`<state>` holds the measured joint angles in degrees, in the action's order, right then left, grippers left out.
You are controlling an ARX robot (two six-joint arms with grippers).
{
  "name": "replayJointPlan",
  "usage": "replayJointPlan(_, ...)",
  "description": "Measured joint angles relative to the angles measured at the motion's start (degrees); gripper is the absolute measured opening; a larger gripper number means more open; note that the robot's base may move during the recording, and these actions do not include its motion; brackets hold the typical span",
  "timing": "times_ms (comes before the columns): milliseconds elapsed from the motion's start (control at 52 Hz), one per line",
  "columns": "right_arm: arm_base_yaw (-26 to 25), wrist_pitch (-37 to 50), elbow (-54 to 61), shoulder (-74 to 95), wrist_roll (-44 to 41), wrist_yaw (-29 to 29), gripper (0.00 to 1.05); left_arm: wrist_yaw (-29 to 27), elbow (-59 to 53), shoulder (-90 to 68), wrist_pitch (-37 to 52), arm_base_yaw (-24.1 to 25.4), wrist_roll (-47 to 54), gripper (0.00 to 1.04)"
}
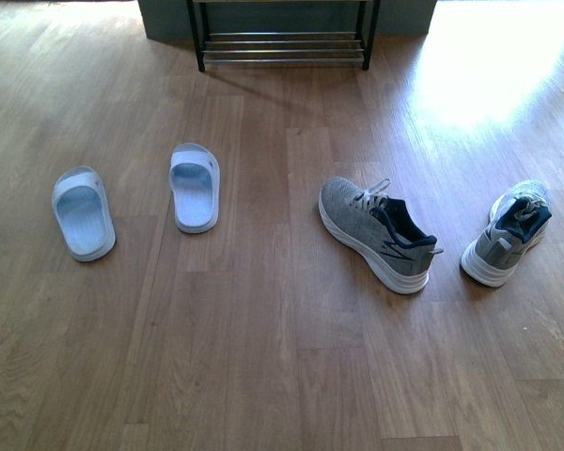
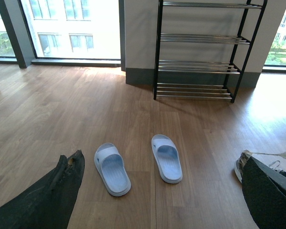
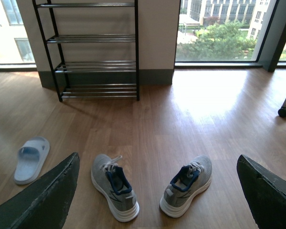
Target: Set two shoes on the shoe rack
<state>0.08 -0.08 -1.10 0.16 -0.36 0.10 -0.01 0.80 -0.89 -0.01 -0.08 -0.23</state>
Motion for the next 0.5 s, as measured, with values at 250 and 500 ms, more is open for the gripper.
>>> replayJointPlan(250,0.00,0.00,0.00,0.00,-0.02,0.00,0.96,0.00,0.00,0.00,0.00,0.00,0.00,0.95)
replayJointPlan(500,0.00,0.00,0.00,0.00,0.00,0.00,0.96,0.00,0.00,0.00,0.00,0.00,0.00,0.95)
